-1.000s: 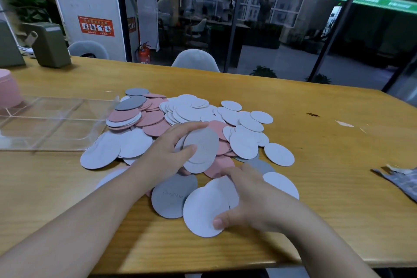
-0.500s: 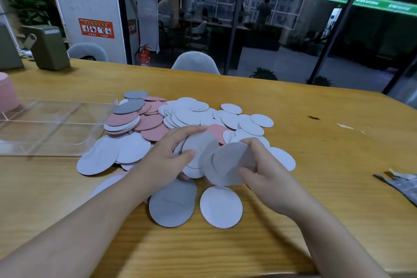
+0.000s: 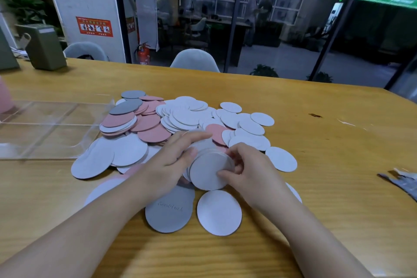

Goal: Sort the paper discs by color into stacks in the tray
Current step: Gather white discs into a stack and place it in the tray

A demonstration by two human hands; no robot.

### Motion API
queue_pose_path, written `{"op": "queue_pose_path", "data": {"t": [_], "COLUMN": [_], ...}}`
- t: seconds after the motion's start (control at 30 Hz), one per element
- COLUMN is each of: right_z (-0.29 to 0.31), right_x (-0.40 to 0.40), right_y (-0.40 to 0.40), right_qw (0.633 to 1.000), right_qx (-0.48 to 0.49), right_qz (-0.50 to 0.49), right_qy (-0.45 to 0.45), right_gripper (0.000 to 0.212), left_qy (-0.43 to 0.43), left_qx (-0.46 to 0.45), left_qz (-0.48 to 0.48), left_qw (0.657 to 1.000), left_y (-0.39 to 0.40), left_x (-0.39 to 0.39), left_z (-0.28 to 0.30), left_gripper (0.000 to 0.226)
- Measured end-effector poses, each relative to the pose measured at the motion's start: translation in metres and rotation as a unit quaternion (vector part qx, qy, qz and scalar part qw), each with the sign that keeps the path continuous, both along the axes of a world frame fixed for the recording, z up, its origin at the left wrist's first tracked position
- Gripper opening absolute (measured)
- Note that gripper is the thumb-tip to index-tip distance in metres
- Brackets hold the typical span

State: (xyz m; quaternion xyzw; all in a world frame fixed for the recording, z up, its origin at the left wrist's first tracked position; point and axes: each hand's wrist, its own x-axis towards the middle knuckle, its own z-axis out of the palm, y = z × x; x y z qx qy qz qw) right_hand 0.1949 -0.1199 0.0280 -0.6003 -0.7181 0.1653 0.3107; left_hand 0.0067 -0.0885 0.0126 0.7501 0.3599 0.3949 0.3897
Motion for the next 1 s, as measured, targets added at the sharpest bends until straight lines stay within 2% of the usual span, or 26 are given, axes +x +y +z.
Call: {"op": "queue_pose_path", "data": {"t": [0.13, 0.2, 0.3, 0.37, 0.43, 0.53, 0.67, 0.8, 1.0], "right_z": [-0.005, -0.005, 0.0, 0.003, 0.002, 0.0, 0.0, -0.003, 0.002], "right_x": [-0.012, -0.011, 0.0, 0.006, 0.01, 0.013, 0.017, 0.029, 0.073], "right_y": [-0.001, -0.004, -0.013, -0.021, -0.028, -0.032, -0.035, -0.037, -0.038], "right_qw": [0.996, 0.994, 0.999, 0.995, 0.985, 0.979, 0.979, 0.987, 0.99], "right_qx": [-0.014, -0.022, -0.017, -0.07, -0.133, -0.164, -0.183, -0.153, -0.131], "right_qz": [0.0, 0.008, 0.032, 0.075, 0.098, 0.091, 0.068, 0.058, -0.008], "right_qy": [0.086, 0.111, 0.04, -0.01, -0.053, -0.081, -0.049, -0.005, 0.057], "right_gripper": [0.027, 0.032, 0.026, 0.026, 0.033, 0.044, 0.036, 0.032, 0.029], "left_qy": [0.106, 0.119, 0.115, 0.119, 0.13, 0.135, 0.121, 0.118, 0.1], "left_qx": [0.062, 0.066, 0.067, 0.076, 0.09, 0.099, 0.096, 0.089, 0.094], "left_qz": [-0.005, -0.007, -0.002, 0.0, 0.004, 0.006, 0.014, 0.012, 0.007], "left_qw": [0.992, 0.991, 0.991, 0.99, 0.987, 0.986, 0.988, 0.989, 0.991], "left_y": [0.001, 0.001, 0.001, 0.001, 0.001, 0.0, 0.0, -0.001, -0.001], "left_x": [0.002, 0.002, 0.001, 0.001, 0.001, 0.001, 0.001, 0.002, 0.002], "left_z": [-0.004, -0.005, -0.005, -0.005, -0.004, -0.002, -0.002, -0.003, -0.004], "left_gripper": [0.045, 0.052, 0.05, 0.05, 0.046, 0.045, 0.049, 0.049, 0.049]}}
